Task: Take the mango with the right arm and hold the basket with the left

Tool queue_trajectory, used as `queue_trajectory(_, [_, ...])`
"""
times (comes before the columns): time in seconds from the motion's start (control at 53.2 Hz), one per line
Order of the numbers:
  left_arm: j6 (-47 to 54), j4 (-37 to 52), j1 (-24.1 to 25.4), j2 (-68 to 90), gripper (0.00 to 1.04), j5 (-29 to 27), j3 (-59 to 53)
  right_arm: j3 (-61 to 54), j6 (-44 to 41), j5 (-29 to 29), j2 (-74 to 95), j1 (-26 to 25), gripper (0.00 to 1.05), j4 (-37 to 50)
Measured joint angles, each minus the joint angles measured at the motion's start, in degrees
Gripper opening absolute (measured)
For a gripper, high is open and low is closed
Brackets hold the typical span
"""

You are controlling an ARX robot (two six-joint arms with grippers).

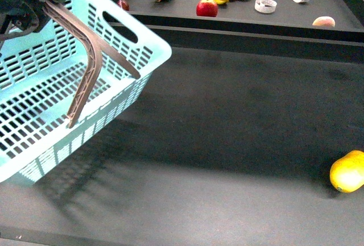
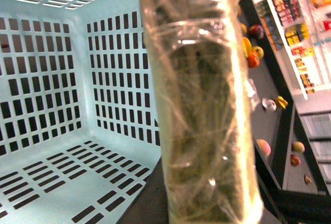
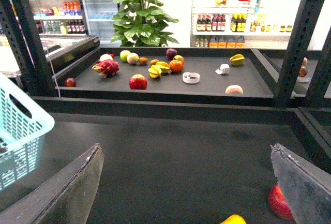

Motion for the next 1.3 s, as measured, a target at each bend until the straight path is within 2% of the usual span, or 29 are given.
queue_trajectory(0.207, [6.58, 5.97, -2.80, -6.95, 0.08, 5.66, -6.19, 0.00, 0.00, -0.02, 0.00, 0.00, 0.97, -0.02])
queue_trajectory(0.527, [22.95, 14.45, -12.22, -14.21, 0.08, 12.90, -14.60, 0.00, 0.00, -0.02, 0.00, 0.00, 0.97, 0.00])
queue_trajectory(0.771, [26.88, 17.00, -16.96, -13.66, 0.08, 18.34, -15.61, 0.00, 0.00, -0.02, 0.00, 0.00, 0.97, 0.00])
queue_trajectory(1.298, [33.27, 22.18, -18.71, -8.46, 0.08, 22.08, -17.59, 0.00, 0.00, 0.00, 0.00, 0.00, 0.97, -0.02])
